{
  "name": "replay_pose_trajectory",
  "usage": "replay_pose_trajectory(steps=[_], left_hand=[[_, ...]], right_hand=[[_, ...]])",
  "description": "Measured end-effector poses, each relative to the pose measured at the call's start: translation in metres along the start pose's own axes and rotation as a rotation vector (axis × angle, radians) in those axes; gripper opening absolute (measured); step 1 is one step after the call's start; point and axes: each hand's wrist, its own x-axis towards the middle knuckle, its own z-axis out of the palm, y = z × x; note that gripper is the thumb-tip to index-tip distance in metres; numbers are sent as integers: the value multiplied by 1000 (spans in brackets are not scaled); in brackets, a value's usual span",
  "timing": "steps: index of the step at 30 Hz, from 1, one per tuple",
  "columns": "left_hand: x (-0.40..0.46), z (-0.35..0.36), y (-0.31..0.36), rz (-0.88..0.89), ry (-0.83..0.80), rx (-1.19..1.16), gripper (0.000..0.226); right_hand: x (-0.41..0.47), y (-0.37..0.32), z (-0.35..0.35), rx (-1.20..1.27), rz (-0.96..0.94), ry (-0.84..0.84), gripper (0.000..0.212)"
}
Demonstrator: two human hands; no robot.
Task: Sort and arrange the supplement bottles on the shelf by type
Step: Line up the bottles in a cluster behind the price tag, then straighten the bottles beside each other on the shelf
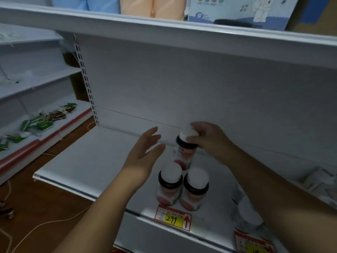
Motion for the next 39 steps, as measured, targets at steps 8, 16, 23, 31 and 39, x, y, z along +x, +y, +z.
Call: replay_pose_trajectory(steps=[8,16,23,31,39], left_hand=[[11,-3,-12,-52,-38,-21,35],[14,20,13,14,-120,-26,43],[1,82,37,99,-243,-8,53],[-25,190,37,106,-294,19,50],[-40,301,47,55,-318,229,56]], right_hand=[[-7,31,20,-56,76,-176,51],[-23,31,9,-89,76,-190,51],[-58,47,-78,-224,12,52,46],[-90,112,-239,-427,82,401,33],[-99,180,-334,-592,270,271,43]])
